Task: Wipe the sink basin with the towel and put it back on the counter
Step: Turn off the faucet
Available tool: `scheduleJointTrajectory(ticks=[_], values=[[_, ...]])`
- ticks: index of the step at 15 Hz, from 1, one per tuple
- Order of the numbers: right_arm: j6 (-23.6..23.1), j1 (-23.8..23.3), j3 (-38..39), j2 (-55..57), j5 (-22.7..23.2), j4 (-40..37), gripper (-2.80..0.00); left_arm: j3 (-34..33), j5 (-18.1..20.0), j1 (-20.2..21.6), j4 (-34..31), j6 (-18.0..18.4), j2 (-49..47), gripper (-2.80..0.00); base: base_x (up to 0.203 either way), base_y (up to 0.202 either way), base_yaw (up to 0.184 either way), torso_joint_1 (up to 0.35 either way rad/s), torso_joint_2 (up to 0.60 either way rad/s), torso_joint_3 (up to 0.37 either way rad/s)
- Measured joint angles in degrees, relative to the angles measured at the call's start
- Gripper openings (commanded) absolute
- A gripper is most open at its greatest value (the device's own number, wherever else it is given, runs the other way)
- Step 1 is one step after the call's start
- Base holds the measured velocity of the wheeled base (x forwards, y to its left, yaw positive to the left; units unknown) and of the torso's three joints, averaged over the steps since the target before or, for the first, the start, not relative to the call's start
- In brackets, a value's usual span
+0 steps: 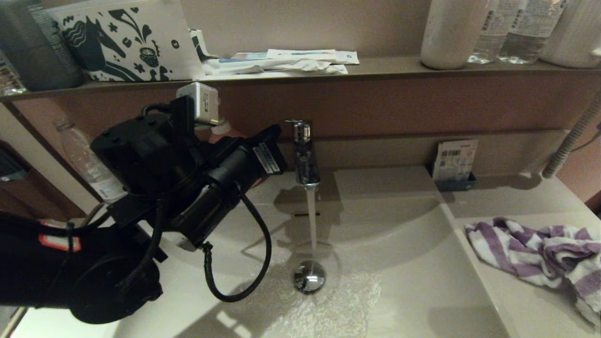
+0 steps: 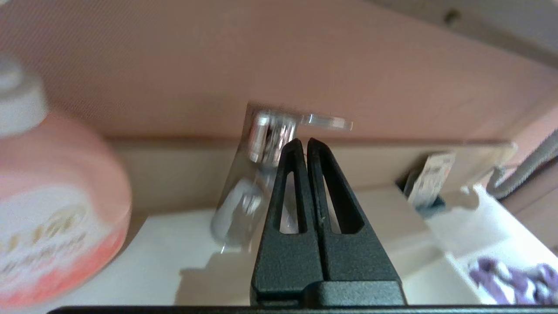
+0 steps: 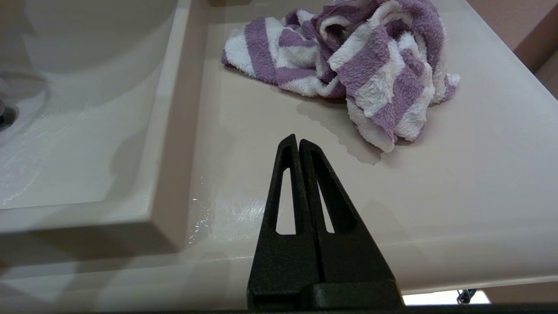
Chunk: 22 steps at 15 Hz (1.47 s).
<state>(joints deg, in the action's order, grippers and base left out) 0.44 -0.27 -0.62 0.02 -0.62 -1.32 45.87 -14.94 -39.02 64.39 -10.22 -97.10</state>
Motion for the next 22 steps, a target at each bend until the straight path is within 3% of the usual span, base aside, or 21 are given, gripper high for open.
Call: scheduleJointTrajectory(ticks=[7, 10, 16, 22], values=[[0.0, 0.0, 0.0, 0.0, 0.0, 0.0, -2.80, 9.9, 1.9, 1.3, -4.2, 0.2, -3.9, -2.80, 0.000, 0.000, 0.000, 0.000, 0.00, 0.000], [0.0, 0.0, 0.0, 0.0, 0.0, 0.0, -2.80, 12.3, 3.7, 2.4, -5.5, 2.4, -4.1, -2.80, 0.000, 0.000, 0.000, 0.000, 0.00, 0.000], [0.0, 0.0, 0.0, 0.0, 0.0, 0.0, -2.80, 12.2, 4.2, 2.4, -5.4, 2.7, -5.5, -2.80, 0.000, 0.000, 0.000, 0.000, 0.00, 0.000], [0.0, 0.0, 0.0, 0.0, 0.0, 0.0, -2.80, 6.8, 4.1, 0.6, -5.0, 2.6, -5.8, -2.80, 0.000, 0.000, 0.000, 0.000, 0.00, 0.000]])
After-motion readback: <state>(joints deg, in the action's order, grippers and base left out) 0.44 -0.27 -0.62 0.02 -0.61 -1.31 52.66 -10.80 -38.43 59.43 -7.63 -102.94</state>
